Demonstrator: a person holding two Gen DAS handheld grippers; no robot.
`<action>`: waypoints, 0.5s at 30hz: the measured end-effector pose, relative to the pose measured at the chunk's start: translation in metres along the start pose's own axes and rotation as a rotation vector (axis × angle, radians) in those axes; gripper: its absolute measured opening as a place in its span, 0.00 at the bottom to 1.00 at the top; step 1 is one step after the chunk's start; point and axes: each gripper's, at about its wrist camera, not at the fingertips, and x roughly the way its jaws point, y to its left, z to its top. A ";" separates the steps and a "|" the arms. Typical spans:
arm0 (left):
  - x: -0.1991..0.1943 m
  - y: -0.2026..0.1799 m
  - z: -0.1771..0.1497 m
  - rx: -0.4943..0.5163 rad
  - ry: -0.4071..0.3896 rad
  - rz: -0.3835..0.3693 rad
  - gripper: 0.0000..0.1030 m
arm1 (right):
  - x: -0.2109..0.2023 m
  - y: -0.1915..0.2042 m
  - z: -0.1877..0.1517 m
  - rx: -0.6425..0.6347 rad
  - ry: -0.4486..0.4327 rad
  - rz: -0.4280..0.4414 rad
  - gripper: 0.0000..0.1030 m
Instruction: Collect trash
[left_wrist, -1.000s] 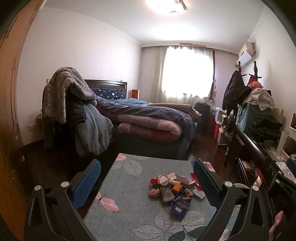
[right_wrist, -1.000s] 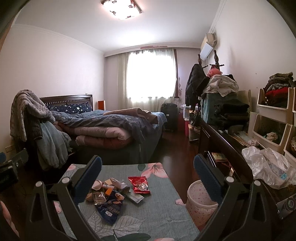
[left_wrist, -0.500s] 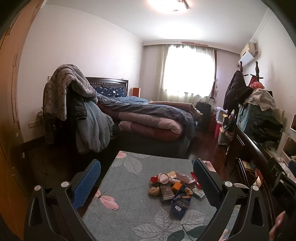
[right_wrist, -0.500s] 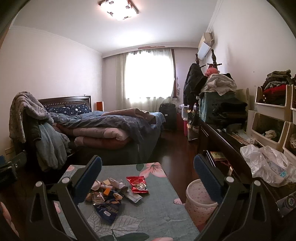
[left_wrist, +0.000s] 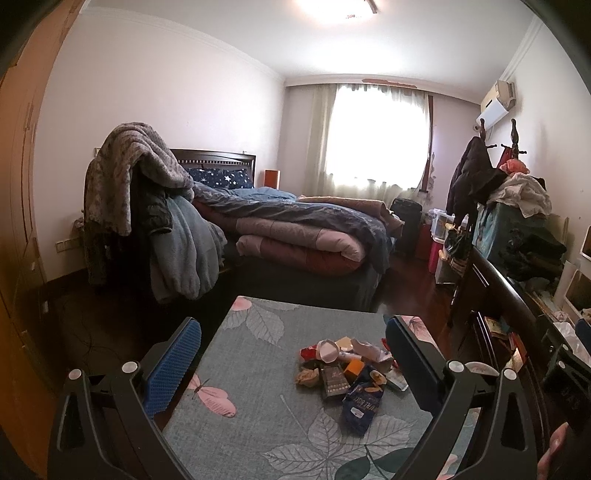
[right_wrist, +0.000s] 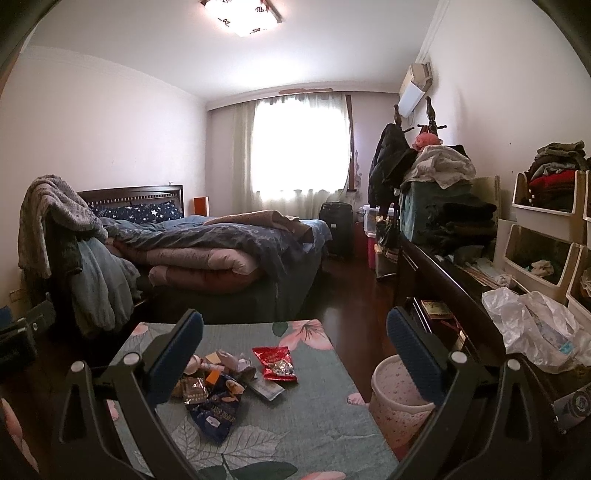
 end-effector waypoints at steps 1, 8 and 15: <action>0.002 0.001 0.001 0.000 0.003 -0.001 0.97 | 0.002 0.001 -0.001 -0.002 0.002 0.001 0.97; 0.013 0.008 0.004 0.004 0.009 -0.011 0.97 | 0.011 0.003 -0.004 -0.005 0.011 0.008 0.97; 0.035 0.025 -0.010 -0.002 0.054 0.038 0.97 | 0.029 0.004 -0.018 -0.019 0.066 0.029 0.97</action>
